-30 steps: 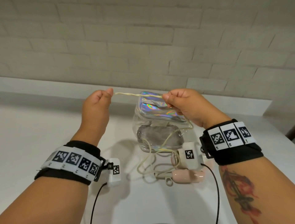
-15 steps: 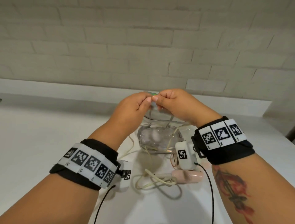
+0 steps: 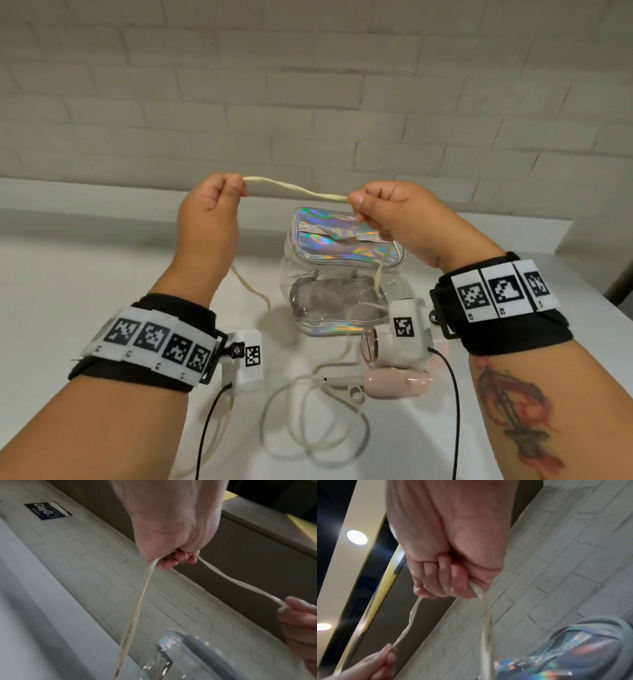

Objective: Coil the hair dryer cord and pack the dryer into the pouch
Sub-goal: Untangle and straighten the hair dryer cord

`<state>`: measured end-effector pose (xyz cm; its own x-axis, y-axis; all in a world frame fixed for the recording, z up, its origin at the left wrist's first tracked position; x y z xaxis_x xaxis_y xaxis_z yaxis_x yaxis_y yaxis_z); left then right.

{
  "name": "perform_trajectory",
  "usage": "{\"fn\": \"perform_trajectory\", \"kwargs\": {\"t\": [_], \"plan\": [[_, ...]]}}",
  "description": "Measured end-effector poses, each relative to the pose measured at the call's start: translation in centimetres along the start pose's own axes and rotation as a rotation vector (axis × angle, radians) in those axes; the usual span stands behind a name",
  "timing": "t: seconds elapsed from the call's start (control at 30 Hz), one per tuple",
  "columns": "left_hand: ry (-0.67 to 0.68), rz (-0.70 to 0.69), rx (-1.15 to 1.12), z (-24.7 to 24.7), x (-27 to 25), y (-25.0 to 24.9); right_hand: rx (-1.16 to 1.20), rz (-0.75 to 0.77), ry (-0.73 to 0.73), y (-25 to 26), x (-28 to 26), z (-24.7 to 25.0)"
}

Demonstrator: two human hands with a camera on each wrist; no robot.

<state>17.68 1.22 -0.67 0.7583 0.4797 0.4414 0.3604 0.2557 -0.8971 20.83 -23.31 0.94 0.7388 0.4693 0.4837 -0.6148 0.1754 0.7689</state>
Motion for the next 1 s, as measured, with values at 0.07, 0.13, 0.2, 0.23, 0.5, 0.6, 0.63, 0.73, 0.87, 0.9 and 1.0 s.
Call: {"fn": "perform_trajectory", "kwargs": {"t": [0.07, 0.13, 0.2, 0.23, 0.5, 0.6, 0.63, 0.73, 0.87, 0.9, 1.0], "plan": [[-0.013, 0.052, -0.027, 0.4, -0.1, 1.3, -0.009, 0.015, -0.057, 0.0, 0.0, 0.9], [-0.018, 0.09, -0.003, 0.5, -0.4, 2.6, -0.041, 0.024, -0.075, 0.0, 0.2, 1.0], [-0.023, 0.134, 0.035, 0.6, -0.7, 3.7, -0.101, 0.028, -0.065, 0.0, 0.2, 0.6], [-0.032, 0.162, 0.037, 0.8, -0.7, 4.3, -0.117, 0.025, -0.063, -0.1, 0.3, 0.5], [-0.049, 0.296, 0.123, 3.3, 0.1, 6.4, -0.11, -0.039, -0.032, -1.0, -0.2, 0.4], [0.031, 0.14, 0.453, 1.8, 0.0, 4.3, -0.249, -0.048, 0.033, -0.3, 0.0, -0.7], [0.055, 0.022, 0.531, 0.8, -0.4, 2.7, -0.293, -0.052, 0.071, 0.0, 0.1, -1.2], [0.225, -0.301, 0.502, -3.3, -3.2, -2.8, -0.363, -0.032, 0.132, 1.0, 0.7, -2.7], [0.449, -0.32, 0.455, -7.4, -5.7, -4.1, -0.284, 0.0, 0.111, 1.6, 1.2, -3.3], [0.459, -0.301, 0.428, -7.6, -5.6, -3.9, -0.234, -0.005, 0.105, 1.5, 1.1, -3.2], [0.444, -0.243, 0.3, -6.9, -5.0, -3.4, -0.034, -0.015, 0.086, 1.3, 0.5, -2.9]]}}
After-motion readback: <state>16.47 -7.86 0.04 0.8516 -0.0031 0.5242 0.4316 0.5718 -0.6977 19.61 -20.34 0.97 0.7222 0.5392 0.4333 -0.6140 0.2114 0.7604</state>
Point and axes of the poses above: each hand's wrist, its own x-axis towards the middle knuckle, its own z-axis out of the back of the hand, y = z × x, the point moved 8 cm from there along x, towards the middle knuckle, and after that the axes turned 12 degrees about z, right-handed, at the moved point
